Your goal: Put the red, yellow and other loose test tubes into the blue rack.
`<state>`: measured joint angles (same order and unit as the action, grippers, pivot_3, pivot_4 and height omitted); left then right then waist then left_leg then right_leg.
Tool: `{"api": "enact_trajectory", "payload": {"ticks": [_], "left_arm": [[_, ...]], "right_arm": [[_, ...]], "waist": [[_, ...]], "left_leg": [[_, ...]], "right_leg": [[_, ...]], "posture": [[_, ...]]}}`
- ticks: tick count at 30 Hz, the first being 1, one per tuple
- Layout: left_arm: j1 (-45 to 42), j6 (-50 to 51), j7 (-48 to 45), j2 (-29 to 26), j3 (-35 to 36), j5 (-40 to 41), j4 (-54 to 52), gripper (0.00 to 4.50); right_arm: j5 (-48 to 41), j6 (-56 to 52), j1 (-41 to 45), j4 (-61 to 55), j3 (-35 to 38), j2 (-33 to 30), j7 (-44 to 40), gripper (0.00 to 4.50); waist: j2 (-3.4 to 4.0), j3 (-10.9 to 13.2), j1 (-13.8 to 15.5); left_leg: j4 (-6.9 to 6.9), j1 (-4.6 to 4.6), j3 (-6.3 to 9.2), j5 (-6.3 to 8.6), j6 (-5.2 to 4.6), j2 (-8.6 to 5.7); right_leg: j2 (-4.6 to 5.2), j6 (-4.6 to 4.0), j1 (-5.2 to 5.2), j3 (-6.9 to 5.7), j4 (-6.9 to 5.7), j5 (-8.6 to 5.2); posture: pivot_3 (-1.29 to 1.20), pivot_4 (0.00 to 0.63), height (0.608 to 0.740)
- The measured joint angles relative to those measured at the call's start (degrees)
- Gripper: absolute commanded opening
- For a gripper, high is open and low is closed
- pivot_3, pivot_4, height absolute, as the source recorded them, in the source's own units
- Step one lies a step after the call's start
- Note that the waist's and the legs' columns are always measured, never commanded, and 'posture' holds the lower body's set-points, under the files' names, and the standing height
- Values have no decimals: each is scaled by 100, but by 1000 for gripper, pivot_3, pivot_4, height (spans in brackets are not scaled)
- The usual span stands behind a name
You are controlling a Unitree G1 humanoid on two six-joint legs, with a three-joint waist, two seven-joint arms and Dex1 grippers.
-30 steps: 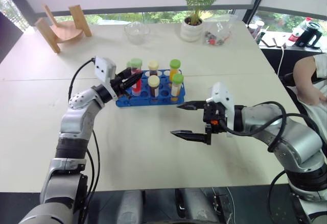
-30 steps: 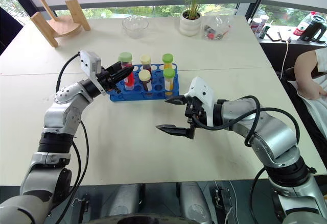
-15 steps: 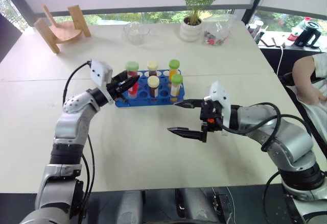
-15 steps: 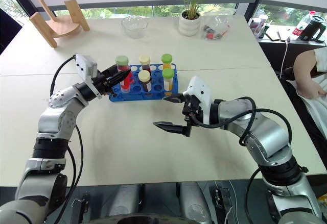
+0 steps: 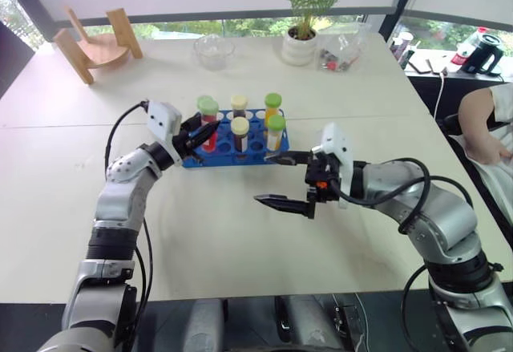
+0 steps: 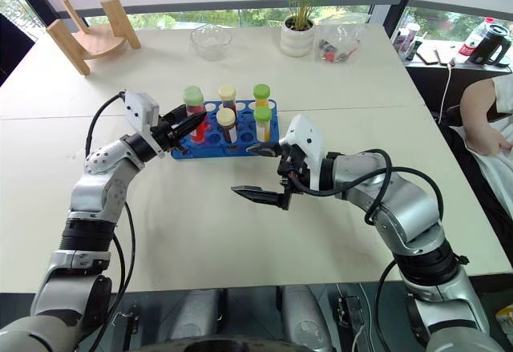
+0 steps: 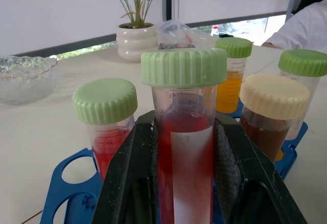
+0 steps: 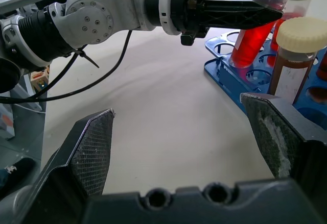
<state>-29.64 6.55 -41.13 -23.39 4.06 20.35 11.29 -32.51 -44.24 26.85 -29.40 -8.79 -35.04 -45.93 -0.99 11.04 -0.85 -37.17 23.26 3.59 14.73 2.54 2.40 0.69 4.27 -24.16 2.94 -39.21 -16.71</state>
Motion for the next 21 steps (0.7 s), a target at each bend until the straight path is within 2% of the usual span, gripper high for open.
{"api": "enact_trajectory", "payload": {"ticks": [5, 6, 8, 11, 14, 17, 20, 21], "left_arm": [[37, -7, 3, 3, 1, -11, -13, 863], [63, 2, 3, 3, 3, 1, -32, 1921], [123, 71, -3, -7, 9, 14, -49, 2743], [279, 254, -50, -26, 8, 44, -114, 4356], [427, 722, -60, -297, 27, 165, -544, 4462], [754, 1363, -249, -826, 99, 380, -1270, 4462], [1781, 2178, -781, -1997, 486, 716, -2140, 4462], [1882, 2237, -828, -2084, 540, 739, -2179, 4462]], "right_arm": [[-6, -47, 0, 0, 0, 15, 46, 4380], [-8, -49, 0, 0, 0, 18, 50, 4380], [-11, -50, 0, 0, 0, 22, 53, 4380], [-13, -49, 0, 0, -2, 26, 51, 4380], [-12, -47, -1, 0, -8, 18, 28, 4380], [-16, -41, -62, -2, 1, -21, -33, 4380], [-31, -133, -804, 30, 62, -687, -369, 4380], [-29, -146, -890, 43, 62, -776, -412, 4380]], "waist": [[0, 0, -2], [0, 0, -3], [0, 0, -2], [0, 0, -1], [0, 0, -9], [1, 1, -30], [8, 5, -28], [8, 5, -16]], "left_leg": [[1, 0, 0, 0, 0, 0], [1, 0, 0, 0, 0, 0], [1, 0, 0, 0, 0, 0], [2, 2, 1, 0, 0, 0], [3, 1, 2, 0, 0, 1], [8, 1, 1, 0, 0, 3], [17, 3, -3, 6, -9, 8], [16, 3, -3, 6, -10, 8]], "right_leg": [[0, 0, 0, 0, 0, 0], [0, 0, 0, 0, 0, 0], [0, 0, 0, 0, 0, 0], [-1, 0, -1, -1, 1, 0], [0, 0, -1, -1, 1, 0], [-1, -1, -2, 0, 3, -1], [-1, -6, -8, 1, 13, -5], [-1, -6, -8, 1, 13, -5]], "posture": [[0, 150, 740], [0, 150, 740], [0, 150, 740], [0, 150, 740], [0, 150, 740], [0, 150, 740], [0, 150, 740], [0, 150, 740]]}}
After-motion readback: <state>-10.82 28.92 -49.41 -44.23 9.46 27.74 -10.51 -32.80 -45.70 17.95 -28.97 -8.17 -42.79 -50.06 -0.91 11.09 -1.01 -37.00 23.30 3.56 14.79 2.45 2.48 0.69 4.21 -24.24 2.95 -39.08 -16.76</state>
